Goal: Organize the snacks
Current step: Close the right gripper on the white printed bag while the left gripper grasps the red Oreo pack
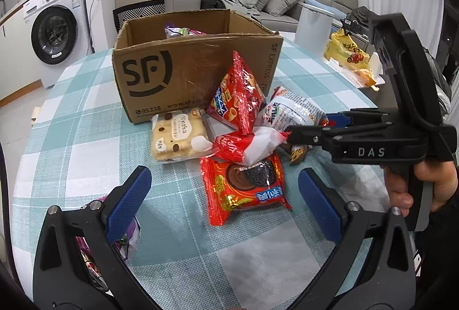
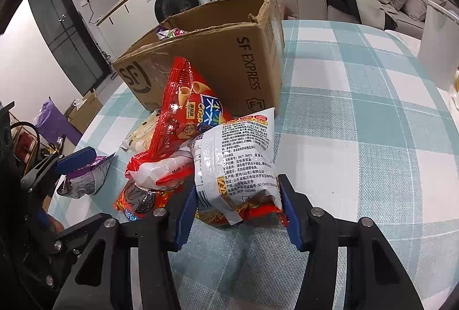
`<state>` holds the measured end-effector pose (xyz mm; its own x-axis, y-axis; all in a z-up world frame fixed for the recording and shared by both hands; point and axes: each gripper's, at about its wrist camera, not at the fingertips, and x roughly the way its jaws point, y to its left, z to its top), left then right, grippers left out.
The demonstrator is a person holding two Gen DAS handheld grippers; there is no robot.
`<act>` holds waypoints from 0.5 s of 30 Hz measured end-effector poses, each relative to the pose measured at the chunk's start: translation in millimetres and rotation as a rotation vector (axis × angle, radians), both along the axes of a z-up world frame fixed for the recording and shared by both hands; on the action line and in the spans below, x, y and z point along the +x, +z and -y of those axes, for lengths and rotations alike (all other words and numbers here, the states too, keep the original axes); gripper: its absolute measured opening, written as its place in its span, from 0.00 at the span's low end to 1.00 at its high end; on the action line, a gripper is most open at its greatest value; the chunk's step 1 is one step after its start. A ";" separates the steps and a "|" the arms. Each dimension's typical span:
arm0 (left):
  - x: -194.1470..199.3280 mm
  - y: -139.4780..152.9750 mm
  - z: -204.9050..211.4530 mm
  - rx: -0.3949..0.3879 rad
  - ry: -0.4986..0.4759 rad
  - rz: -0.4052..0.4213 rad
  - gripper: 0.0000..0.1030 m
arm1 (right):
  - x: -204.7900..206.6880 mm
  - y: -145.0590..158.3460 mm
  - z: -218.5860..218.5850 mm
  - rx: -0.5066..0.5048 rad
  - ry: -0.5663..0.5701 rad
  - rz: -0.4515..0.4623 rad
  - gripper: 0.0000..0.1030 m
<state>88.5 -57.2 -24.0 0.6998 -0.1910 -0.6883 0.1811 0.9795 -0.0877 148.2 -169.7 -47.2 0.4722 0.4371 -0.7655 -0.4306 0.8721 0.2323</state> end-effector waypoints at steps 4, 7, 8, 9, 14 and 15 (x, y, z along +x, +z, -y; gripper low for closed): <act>-0.9 -1.8 6.5 -0.001 -0.029 -0.006 0.99 | -2.2 3.7 4.5 0.017 0.005 0.003 0.51; 2.4 -7.7 13.6 0.023 -0.043 -0.029 0.99 | -3.5 9.2 7.6 0.031 0.004 0.015 0.51; 4.0 -10.6 16.1 0.028 -0.048 -0.043 0.99 | -3.9 10.1 7.7 0.033 0.004 0.018 0.51; 4.7 -13.2 17.8 0.031 -0.052 -0.050 0.98 | -4.5 11.6 8.3 0.035 0.004 0.021 0.51; 11.3 -22.7 24.3 0.032 -0.070 -0.094 0.93 | -4.3 14.1 10.0 0.042 0.002 0.021 0.51; 12.2 -23.9 25.6 0.037 -0.071 -0.096 0.89 | -4.3 14.0 10.1 0.042 0.002 0.020 0.51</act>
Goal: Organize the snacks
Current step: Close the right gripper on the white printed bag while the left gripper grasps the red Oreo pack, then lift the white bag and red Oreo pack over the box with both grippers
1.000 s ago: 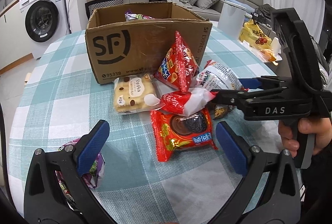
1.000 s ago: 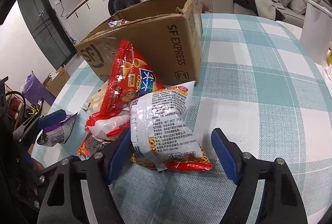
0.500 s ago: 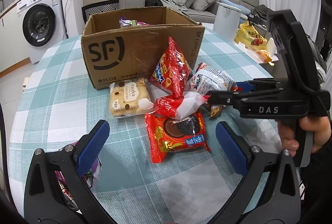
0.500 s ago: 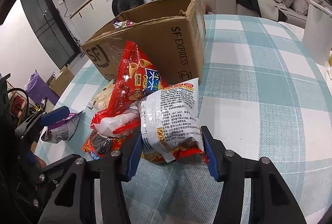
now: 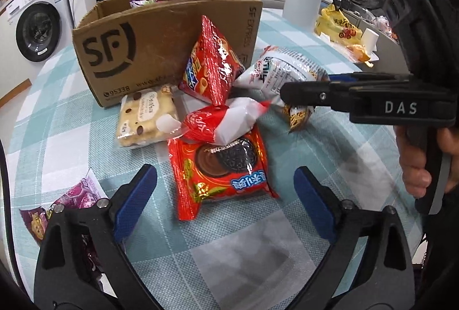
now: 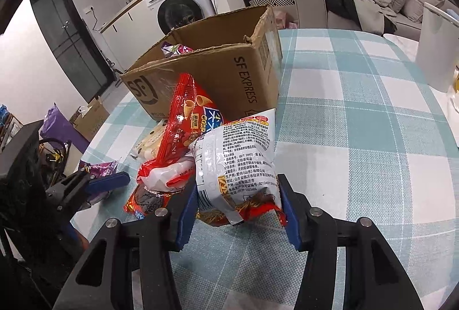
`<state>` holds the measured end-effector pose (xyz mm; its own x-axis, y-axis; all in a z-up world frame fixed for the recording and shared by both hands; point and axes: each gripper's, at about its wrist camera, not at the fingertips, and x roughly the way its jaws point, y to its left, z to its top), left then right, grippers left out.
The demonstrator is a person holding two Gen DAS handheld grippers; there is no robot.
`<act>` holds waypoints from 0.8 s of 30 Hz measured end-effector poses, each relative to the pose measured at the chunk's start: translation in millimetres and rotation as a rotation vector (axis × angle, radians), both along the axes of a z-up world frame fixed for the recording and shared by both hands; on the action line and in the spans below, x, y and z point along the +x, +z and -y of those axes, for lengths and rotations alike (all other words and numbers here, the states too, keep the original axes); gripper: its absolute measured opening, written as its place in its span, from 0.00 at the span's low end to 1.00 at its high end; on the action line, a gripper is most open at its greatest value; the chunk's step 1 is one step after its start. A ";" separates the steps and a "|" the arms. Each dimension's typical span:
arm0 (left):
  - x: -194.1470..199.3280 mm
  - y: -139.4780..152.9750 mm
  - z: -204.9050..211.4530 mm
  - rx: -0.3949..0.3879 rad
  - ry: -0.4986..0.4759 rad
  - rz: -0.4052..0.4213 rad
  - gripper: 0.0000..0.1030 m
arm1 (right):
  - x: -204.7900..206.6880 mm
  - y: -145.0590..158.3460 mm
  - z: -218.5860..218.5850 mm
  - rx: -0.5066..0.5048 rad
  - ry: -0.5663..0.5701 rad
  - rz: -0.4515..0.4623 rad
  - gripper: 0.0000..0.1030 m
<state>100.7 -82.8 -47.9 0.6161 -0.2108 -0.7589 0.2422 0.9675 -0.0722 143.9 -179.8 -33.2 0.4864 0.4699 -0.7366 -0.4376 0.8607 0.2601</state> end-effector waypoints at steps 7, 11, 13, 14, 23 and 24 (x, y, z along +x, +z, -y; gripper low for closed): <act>9.3 -12.3 -1.4 -0.020 0.012 -0.046 0.63 | -0.3 -0.4 0.3 0.001 0.001 0.000 0.51; 10.6 -13.9 -6.2 -0.048 0.002 -0.050 0.52 | -0.4 -0.1 0.2 0.003 0.000 0.003 0.51; 10.6 -13.9 -6.5 -0.052 -0.001 -0.042 0.48 | -0.6 -0.1 0.3 0.004 0.001 0.004 0.51; 11.0 -14.0 -6.4 -0.055 -0.005 -0.042 0.48 | -0.7 0.0 0.4 0.004 0.001 0.004 0.51; 1.7 -10.8 -10.1 -0.063 -0.030 -0.029 0.46 | -3.4 4.3 2.4 0.014 -0.003 0.015 0.51; 1.2 -9.5 -10.4 -0.066 -0.033 -0.025 0.45 | -3.5 5.1 2.8 0.016 -0.004 0.017 0.51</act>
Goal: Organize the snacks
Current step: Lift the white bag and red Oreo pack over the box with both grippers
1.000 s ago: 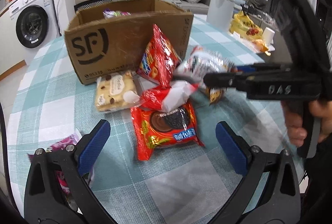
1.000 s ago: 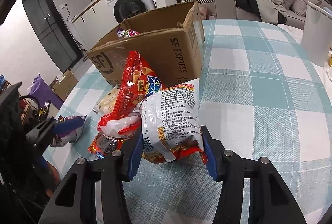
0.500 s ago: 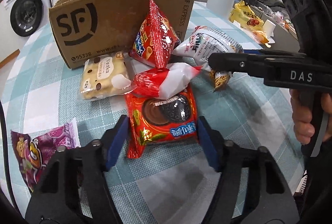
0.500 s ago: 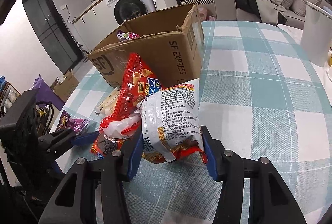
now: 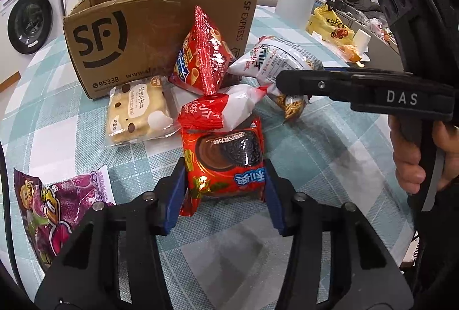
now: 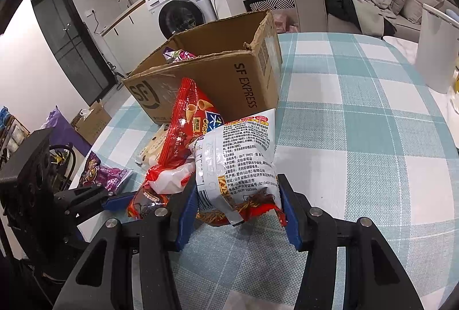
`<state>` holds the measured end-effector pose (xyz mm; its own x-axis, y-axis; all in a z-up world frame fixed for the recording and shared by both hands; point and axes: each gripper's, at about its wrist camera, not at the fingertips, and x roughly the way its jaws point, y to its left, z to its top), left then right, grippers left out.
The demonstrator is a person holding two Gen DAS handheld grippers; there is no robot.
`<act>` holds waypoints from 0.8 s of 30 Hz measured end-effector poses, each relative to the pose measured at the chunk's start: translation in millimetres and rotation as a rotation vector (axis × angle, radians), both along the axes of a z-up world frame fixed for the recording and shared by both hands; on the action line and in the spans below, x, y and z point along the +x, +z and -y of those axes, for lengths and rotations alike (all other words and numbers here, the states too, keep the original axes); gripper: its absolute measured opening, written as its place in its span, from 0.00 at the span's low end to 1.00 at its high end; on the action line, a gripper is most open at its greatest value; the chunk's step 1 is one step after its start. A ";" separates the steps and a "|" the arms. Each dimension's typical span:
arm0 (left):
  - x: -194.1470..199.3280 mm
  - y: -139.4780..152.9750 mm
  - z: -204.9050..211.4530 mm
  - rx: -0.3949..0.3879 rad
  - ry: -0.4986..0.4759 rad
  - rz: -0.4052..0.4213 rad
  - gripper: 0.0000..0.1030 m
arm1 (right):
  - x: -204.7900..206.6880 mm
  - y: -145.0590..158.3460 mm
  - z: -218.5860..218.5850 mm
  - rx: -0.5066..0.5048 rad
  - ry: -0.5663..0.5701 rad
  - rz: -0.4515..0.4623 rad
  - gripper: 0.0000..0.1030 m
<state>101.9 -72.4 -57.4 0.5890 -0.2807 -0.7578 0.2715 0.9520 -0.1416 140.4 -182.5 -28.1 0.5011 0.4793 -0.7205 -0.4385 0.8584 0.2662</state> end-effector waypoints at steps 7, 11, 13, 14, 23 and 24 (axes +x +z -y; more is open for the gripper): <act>-10.9 13.0 -5.3 -0.021 0.002 0.034 0.45 | -3.3 9.0 4.4 0.027 -0.002 0.019 0.51; -14.7 22.7 -9.9 -0.028 0.009 0.053 0.45 | -6.7 13.7 6.1 0.039 -0.002 0.034 0.51; -17.1 28.5 -12.6 -0.034 0.013 0.065 0.45 | -8.2 16.8 6.9 0.048 -0.002 0.040 0.51; -18.5 31.7 -13.8 -0.034 0.015 0.071 0.45 | -8.7 17.9 6.8 0.050 -0.002 0.042 0.51; -27.1 53.9 -30.1 -0.052 0.042 0.112 0.45 | -13.0 28.8 8.5 0.079 -0.004 0.071 0.51; -26.3 55.0 -29.4 -0.053 0.045 0.115 0.45 | -13.4 29.9 8.5 0.081 -0.004 0.074 0.51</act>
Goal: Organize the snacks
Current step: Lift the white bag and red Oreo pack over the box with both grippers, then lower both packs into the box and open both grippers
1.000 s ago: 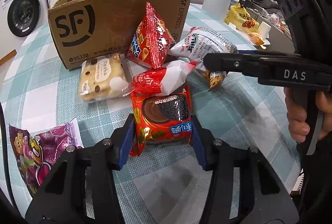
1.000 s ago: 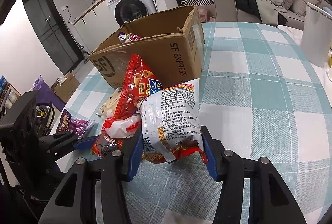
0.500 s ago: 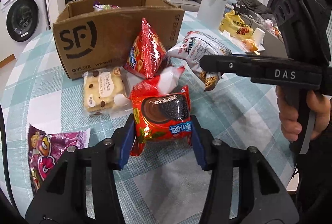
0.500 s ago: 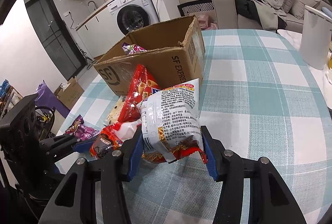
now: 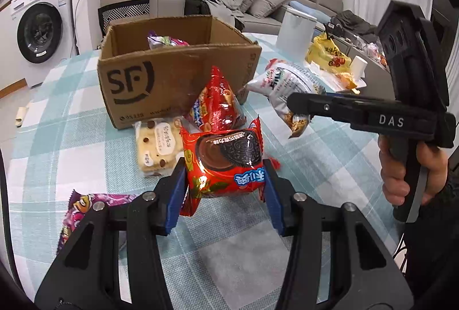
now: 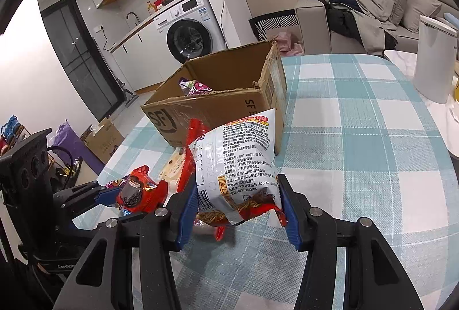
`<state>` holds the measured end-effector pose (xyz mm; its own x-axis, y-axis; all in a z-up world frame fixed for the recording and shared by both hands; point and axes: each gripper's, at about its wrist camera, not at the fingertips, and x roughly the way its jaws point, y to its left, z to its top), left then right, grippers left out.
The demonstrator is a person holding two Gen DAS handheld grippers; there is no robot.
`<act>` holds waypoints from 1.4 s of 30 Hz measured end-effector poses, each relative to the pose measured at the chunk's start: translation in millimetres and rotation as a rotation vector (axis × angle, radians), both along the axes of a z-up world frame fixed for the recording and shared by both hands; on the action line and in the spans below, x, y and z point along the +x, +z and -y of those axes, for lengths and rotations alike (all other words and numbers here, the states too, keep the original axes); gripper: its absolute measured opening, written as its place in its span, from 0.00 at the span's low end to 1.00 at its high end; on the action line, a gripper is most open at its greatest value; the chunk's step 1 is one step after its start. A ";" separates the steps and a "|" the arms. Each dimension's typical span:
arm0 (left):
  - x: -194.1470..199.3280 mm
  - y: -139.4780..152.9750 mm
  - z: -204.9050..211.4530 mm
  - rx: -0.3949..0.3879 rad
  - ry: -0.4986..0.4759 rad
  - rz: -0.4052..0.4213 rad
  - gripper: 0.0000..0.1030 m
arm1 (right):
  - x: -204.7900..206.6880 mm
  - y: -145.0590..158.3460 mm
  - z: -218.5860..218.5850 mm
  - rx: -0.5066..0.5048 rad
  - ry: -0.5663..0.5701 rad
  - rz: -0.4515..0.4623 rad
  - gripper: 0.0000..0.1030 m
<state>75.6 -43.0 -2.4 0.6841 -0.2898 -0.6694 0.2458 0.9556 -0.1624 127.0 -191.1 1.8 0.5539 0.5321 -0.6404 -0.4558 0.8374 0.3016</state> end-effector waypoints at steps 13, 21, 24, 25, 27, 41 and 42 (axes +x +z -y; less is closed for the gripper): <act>7.1 20.0 -17.2 -0.011 0.061 0.048 0.45 | -7.1 14.2 -4.0 0.027 -0.004 0.038 0.51; 17.6 39.1 -30.1 -0.022 0.098 0.079 0.45 | -7.7 25.0 -8.2 0.052 -0.010 0.067 0.51; 21.1 44.5 -31.2 -0.016 0.102 0.089 0.45 | -6.0 30.0 -9.8 0.054 -0.010 0.077 0.51; 22.6 46.8 -32.0 -0.012 0.103 0.093 0.45 | -5.4 31.7 -10.2 0.055 -0.011 0.081 0.51; 25.6 50.2 -31.9 -0.005 0.109 0.100 0.45 | -3.8 35.4 -11.0 0.059 -0.012 0.088 0.51; 52.3 73.6 -40.1 0.017 0.152 0.142 0.45 | 13.9 55.4 -19.8 0.078 -0.044 0.108 0.51; 54.6 74.4 -40.8 0.018 0.154 0.143 0.45 | 15.1 56.5 -20.4 0.079 -0.047 0.109 0.51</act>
